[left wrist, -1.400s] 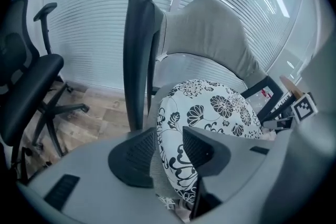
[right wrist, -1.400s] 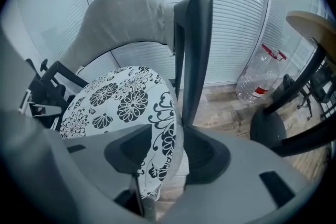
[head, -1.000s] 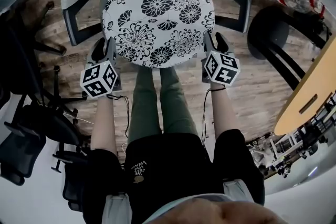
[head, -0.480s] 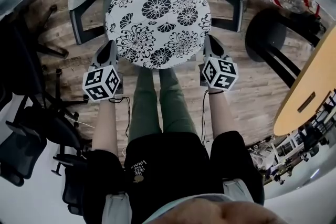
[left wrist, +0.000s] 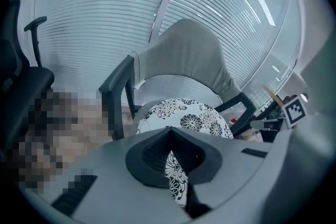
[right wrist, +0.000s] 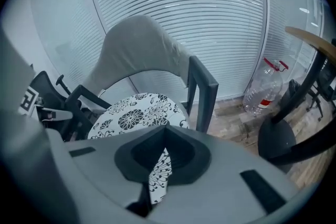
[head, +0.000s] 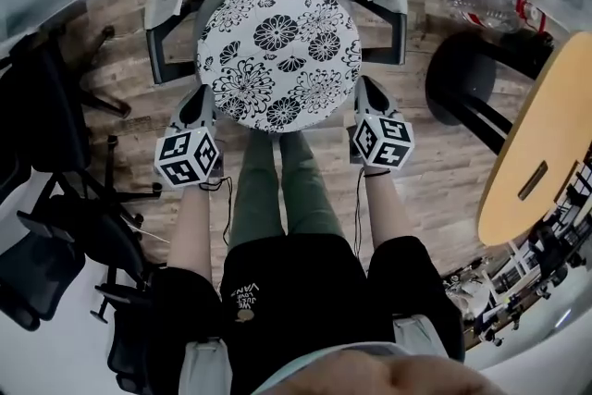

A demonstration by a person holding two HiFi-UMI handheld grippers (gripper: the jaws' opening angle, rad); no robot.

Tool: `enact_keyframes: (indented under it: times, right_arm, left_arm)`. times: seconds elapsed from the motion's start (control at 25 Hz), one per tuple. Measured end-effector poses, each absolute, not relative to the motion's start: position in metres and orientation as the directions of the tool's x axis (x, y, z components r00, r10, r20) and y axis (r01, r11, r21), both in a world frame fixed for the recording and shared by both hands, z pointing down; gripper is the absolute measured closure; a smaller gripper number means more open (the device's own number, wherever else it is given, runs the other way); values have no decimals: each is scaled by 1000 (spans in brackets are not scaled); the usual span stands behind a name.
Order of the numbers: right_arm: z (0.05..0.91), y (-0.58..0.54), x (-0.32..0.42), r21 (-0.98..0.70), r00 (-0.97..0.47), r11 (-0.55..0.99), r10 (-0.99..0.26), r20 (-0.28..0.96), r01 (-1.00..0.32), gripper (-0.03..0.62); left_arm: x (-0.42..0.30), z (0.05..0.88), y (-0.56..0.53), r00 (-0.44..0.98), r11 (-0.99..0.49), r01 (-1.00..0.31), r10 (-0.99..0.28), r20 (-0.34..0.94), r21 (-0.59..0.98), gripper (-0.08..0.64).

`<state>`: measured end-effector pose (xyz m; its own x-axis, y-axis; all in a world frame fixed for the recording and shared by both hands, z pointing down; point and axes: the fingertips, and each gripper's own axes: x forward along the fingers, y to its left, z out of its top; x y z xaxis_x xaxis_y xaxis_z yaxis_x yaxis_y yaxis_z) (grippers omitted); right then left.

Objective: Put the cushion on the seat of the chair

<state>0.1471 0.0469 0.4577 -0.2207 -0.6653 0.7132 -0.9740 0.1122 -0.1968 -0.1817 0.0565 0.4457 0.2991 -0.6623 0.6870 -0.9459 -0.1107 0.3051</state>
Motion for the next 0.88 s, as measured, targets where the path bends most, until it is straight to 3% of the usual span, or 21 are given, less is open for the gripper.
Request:
enact_keyframes:
  times: [0.88]
  right_arm:
    - [290, 15, 132, -199, -283, 208, -801, 528, -958, 575]
  left_arm:
    - [-162, 275, 30, 284, -153, -946, -817, 501, 287, 549]
